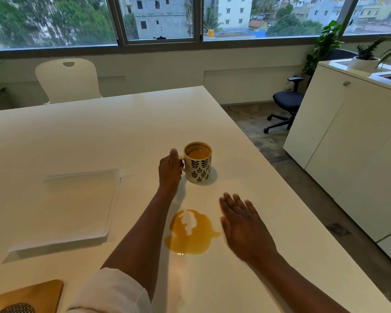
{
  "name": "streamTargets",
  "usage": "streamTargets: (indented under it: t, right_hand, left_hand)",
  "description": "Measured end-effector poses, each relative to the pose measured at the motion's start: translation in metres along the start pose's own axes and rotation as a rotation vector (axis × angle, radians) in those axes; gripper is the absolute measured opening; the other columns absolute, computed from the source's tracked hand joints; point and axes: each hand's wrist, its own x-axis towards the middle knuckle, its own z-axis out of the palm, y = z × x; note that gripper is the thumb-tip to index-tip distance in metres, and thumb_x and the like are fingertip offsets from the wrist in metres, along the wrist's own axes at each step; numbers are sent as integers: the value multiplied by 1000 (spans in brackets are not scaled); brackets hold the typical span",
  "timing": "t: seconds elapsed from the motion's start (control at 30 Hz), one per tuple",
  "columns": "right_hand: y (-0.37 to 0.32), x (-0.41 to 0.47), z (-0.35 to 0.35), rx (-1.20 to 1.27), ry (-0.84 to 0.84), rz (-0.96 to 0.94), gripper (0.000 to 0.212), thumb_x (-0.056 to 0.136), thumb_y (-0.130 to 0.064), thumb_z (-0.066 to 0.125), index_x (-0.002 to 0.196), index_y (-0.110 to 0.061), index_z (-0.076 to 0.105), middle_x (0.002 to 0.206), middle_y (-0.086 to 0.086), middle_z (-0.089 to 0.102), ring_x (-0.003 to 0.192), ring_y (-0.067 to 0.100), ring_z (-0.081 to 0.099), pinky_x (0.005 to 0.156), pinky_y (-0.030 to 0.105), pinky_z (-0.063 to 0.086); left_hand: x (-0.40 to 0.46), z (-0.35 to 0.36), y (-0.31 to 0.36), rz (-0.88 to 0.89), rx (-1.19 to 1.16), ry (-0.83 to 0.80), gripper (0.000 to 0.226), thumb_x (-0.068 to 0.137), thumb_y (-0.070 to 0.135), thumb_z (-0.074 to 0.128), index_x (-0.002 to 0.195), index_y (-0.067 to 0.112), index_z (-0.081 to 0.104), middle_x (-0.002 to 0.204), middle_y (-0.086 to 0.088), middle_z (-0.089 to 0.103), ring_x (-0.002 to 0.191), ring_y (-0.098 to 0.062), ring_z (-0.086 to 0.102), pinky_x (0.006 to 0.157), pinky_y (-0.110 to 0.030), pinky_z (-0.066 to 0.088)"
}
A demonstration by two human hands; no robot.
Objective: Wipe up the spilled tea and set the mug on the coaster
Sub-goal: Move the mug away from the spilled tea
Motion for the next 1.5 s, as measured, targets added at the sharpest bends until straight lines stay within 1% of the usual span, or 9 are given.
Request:
streamTargets:
  t: [0.3, 0.4, 0.63, 0.8, 0.97, 1.1, 1.23, 1.33, 1.5]
  right_hand:
    - [-2, 0, -3, 4, -13, 2, 57, 102, -42, 15, 156, -23, 17, 163, -5, 14, 151, 13, 9, 124, 37, 10]
    - [-2, 0, -4, 15, -10, 5, 56, 102, -41, 18, 156, -23, 19, 163, -4, 16, 151, 14, 10, 124, 37, 10]
    - [-2, 0, -3, 16, -5, 2, 57, 101, -42, 14, 155, -23, 18, 163, -4, 16, 151, 13, 10, 124, 37, 11]
    - [-1, 1, -2, 13, 5, 5, 57, 101, -42, 17, 155, -23, 22, 162, -3, 20, 151, 14, 14, 122, 36, 10]
    - [1, 1, 0, 3, 9, 6, 59, 100, -43, 14, 154, -22, 23, 162, -3, 21, 151, 14, 15, 122, 37, 12]
    - [2, 2, 1, -9, 9, 9, 58, 100, -41, 16, 154, -21, 23, 162, -2, 21, 151, 15, 15, 122, 38, 11]
    - [4, 3, 2, -8, 12, 7, 55, 102, -38, 21, 154, -20, 23, 162, -2, 21, 151, 16, 15, 122, 38, 11]
    - [1, 3, 1, -13, 3, 5, 55, 103, -37, 21, 155, -20, 21, 163, -2, 19, 151, 15, 13, 123, 39, 10]
    - [-1, 2, -2, -11, -7, 4, 54, 104, -35, 23, 155, -18, 21, 163, 0, 19, 151, 17, 13, 122, 40, 10]
  left_hand:
    - [6, 2, -8, -36, 14, 49, 54, 104, 41, 35, 57, 16, 43, 46, 10, 43, 40, -3, 34, 46, -22, 27]
    - [6, 3, -8, -29, 26, 59, 54, 104, 41, 35, 58, 15, 45, 50, 4, 45, 41, -5, 35, 47, -24, 27]
    - [5, 0, -9, -65, 36, 45, 51, 103, 43, 36, 64, 13, 49, 57, 1, 50, 42, -5, 38, 43, -22, 30]
    - [3, -4, -9, -51, 132, 75, 57, 102, 53, 31, 78, 11, 60, 69, 1, 57, 62, -15, 51, 53, -27, 39]
    - [-5, -12, -10, -75, 137, 125, 60, 99, 60, 27, 103, 11, 60, 92, -5, 62, 83, -22, 57, 69, -36, 46]
    - [-15, -22, -6, -79, 126, 132, 63, 97, 63, 27, 116, 11, 56, 101, -7, 62, 84, -20, 56, 69, -34, 46]
    - [-30, -34, -2, -65, 130, 133, 58, 97, 63, 25, 112, 16, 57, 101, -5, 62, 82, -18, 57, 66, -32, 45]
    - [-45, -47, 0, -66, 104, 143, 56, 99, 61, 23, 102, 19, 60, 96, -3, 62, 78, -16, 55, 62, -29, 44]
    - [-69, -63, -4, -70, 78, 145, 54, 100, 59, 25, 90, 22, 64, 92, -3, 63, 59, -11, 47, 53, -25, 38]
